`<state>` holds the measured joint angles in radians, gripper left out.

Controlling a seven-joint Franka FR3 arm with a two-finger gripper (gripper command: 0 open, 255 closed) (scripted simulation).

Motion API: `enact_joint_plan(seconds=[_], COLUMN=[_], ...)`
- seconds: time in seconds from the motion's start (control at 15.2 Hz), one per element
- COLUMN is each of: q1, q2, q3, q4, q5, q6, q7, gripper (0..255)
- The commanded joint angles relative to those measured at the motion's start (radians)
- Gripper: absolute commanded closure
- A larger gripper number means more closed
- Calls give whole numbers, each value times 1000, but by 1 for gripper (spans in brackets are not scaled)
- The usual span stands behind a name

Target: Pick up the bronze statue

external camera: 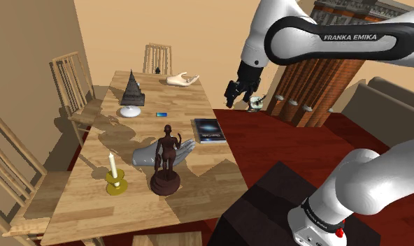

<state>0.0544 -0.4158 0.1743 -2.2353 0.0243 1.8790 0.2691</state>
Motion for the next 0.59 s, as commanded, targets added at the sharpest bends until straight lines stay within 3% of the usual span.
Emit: enact_joint_plan(seconds=[0.0,0.53], q1=[3,25], q2=[66,351], q3=[15,78], q4=[22,170], q5=[-3,-46], q6=[43,168], q7=[11,81], gripper=[0,0])
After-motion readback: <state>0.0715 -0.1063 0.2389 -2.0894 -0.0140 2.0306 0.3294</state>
